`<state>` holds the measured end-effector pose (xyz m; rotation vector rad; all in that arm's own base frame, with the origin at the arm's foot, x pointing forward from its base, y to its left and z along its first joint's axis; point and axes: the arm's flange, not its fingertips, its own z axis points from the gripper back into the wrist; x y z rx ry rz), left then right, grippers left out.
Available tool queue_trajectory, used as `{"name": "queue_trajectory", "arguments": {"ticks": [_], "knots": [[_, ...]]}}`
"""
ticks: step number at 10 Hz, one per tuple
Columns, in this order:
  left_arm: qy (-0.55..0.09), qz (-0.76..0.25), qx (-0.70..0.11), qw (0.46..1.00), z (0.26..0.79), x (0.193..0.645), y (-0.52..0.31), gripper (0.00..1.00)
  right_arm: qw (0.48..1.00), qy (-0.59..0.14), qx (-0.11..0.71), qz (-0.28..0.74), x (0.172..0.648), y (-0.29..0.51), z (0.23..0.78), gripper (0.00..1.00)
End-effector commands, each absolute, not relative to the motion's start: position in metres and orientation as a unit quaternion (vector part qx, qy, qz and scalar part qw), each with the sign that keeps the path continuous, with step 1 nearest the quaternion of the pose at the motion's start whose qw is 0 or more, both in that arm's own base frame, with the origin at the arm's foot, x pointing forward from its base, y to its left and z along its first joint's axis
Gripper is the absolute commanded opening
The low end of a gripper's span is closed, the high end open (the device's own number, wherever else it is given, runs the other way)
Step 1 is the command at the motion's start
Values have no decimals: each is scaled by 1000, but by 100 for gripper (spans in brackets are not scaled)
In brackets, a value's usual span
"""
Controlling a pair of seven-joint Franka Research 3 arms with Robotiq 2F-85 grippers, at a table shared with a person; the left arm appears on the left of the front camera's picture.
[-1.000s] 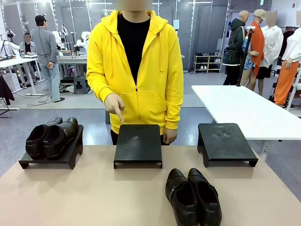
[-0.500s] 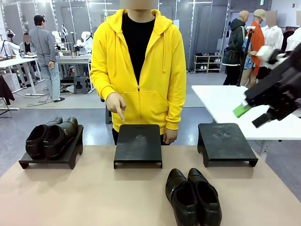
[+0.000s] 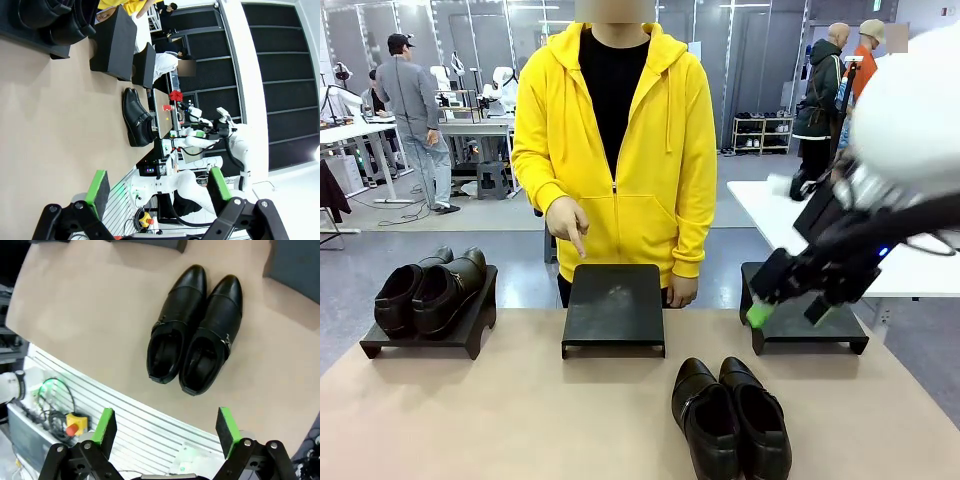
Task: Place the shoes on the stand as instructed by the person.
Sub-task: Pick up another pair of Shoes and place it on the Shoes Stand indicated by the person.
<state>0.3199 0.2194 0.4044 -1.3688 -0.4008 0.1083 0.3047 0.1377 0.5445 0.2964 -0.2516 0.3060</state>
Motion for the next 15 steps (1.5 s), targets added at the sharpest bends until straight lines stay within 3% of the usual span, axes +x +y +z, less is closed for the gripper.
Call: {"name": "queue_trajectory", "arguments": {"ticks": [1,8,15], "knots": [[-186,43,-632,751,405,316,218,100,980,-113,123,112,312,155,508,100],[-186,43,-632,751,405,316,218,100,990,-106,47,77,320,189,401,100],[-186,43,-632,751,405,316,218,100,994,-46,47,88,334,204,331,100]]}}
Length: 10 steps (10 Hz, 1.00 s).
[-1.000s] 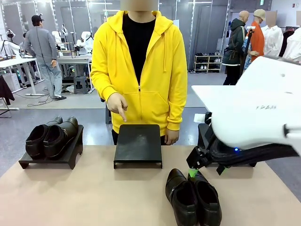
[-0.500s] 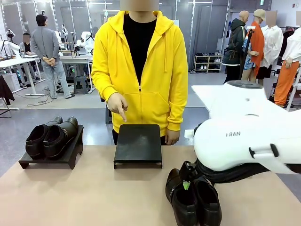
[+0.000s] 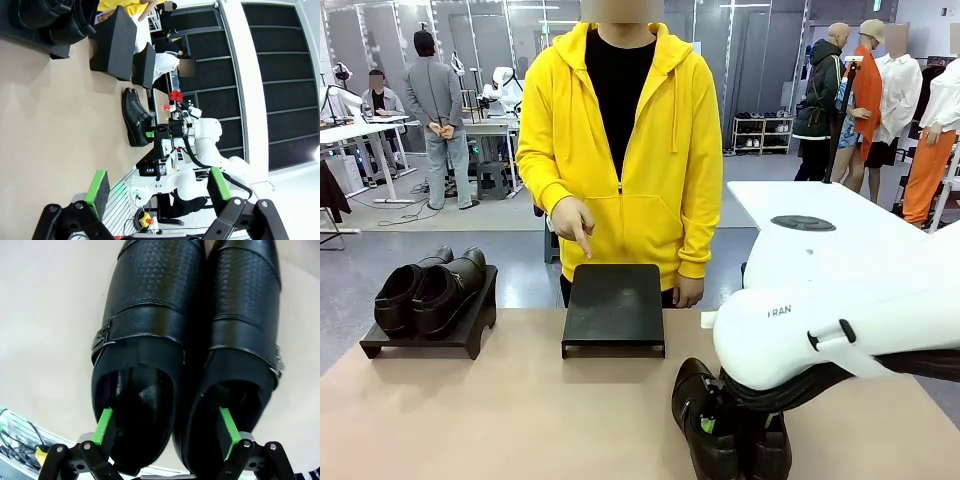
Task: Place the shoes on the stand as instructed by the person.
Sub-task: Pick up another pair of Shoes and place it on the Shoes Stand indicated by the person.
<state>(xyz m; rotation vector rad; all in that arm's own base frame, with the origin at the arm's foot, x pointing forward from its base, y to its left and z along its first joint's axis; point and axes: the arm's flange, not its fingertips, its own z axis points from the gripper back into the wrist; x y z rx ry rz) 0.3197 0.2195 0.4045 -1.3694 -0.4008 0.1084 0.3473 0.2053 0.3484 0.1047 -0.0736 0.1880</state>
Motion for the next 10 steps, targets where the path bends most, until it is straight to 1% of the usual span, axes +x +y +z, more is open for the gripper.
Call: {"name": "queue_trajectory", "arguments": {"ticks": [1,2,3,4,5,7,8,9,10], "knots": [[-186,43,-632,751,405,316,218,100,994,-42,46,87,337,205,323,100],[-186,43,-632,751,405,316,218,100,994,-41,47,87,338,204,321,74],[-186,43,-632,751,405,316,218,100,994,-38,43,96,336,204,320,40],[-186,43,-632,751,405,316,218,100,994,-38,41,98,336,204,321,14],[-186,43,-632,751,405,316,218,100,994,-40,37,92,335,203,324,0],[-186,43,-632,751,405,316,218,100,995,-42,34,86,336,201,328,0],[-186,43,-632,751,405,316,218,100,995,-44,33,82,337,200,329,2],[-186,43,-632,751,405,316,218,100,995,-45,33,78,338,199,330,0],[-186,43,-632,751,405,316,218,100,995,-45,31,78,338,199,331,0]]}}
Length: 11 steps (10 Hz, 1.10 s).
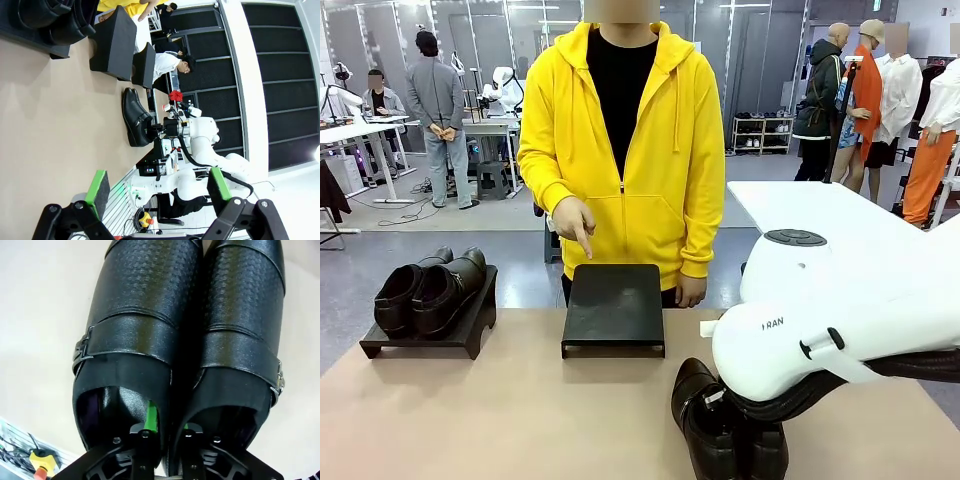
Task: Place the shoes on the stand as instructed by the person.
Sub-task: Pick up another pair of Shoes and place it on the Shoes Stand indicated by the person.
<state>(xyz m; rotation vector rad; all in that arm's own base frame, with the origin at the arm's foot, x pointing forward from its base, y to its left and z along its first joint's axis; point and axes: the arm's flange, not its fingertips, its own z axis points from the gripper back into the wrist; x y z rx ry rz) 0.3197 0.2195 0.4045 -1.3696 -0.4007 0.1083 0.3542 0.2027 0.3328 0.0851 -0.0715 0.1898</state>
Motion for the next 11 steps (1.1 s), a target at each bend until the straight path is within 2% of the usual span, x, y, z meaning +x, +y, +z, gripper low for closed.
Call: {"name": "queue_trajectory", "arguments": {"ticks": [1,10,11], "knots": [[-186,43,-632,751,405,316,218,100,995,-46,31,77,338,199,332,0],[-186,43,-632,751,405,316,218,100,994,-37,41,89,354,203,334,2],[-186,43,-632,751,405,316,218,100,995,-35,41,86,354,202,333,8]]}}
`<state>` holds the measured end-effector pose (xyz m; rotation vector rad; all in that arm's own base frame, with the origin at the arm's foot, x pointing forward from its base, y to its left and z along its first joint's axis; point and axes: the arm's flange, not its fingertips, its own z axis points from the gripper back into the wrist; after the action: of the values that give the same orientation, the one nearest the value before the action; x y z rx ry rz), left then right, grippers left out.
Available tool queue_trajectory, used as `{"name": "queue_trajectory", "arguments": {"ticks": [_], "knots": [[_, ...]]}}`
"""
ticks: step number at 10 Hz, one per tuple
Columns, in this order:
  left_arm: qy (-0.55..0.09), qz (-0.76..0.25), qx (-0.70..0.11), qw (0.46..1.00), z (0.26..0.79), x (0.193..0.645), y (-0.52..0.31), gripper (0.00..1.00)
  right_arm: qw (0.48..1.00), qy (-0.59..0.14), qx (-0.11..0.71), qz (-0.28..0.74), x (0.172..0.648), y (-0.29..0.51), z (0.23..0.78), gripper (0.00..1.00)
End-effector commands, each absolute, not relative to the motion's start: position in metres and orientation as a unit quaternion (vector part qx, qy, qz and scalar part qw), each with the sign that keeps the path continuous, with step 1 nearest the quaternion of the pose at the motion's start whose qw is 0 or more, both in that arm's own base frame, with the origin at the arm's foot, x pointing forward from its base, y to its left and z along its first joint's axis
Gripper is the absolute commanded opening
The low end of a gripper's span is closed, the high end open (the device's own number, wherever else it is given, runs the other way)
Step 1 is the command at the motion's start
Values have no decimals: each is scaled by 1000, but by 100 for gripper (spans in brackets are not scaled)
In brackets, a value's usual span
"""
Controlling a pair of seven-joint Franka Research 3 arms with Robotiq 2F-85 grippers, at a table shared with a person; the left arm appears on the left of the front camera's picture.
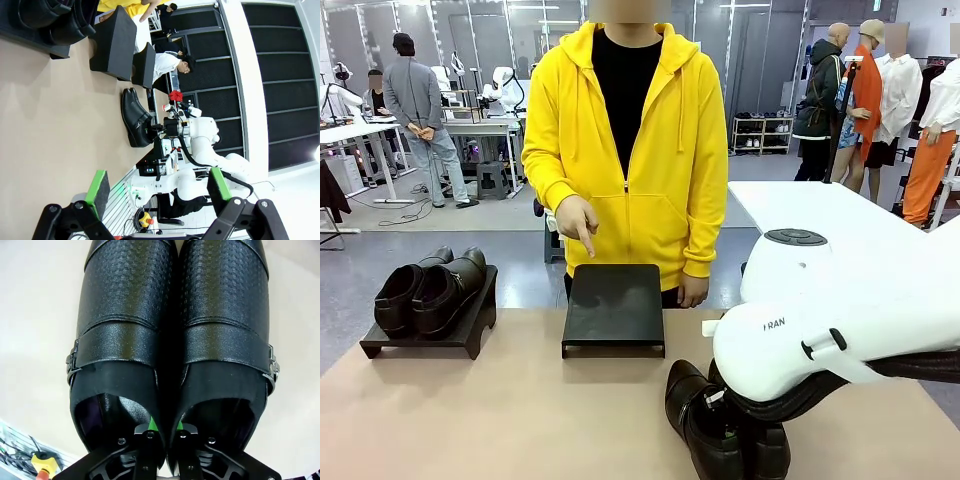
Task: Place the shoes on the stand as instructed by the person.
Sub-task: Pick up another pair of Shoes and place it on the Shoes Stand indicated by the person.
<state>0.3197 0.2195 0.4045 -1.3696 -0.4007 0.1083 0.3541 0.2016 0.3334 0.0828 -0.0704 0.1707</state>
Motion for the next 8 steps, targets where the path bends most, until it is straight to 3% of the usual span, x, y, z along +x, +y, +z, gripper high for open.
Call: {"name": "queue_trajectory", "arguments": {"ticks": [1,3,8], "knots": [[-186,43,-632,751,405,316,218,100,995,-43,43,74,352,205,362,8],[-186,43,-632,751,405,316,218,100,996,-16,57,60,353,209,412,8],[-186,43,-632,751,405,316,218,100,994,-69,54,62,401,253,488,8]]}}
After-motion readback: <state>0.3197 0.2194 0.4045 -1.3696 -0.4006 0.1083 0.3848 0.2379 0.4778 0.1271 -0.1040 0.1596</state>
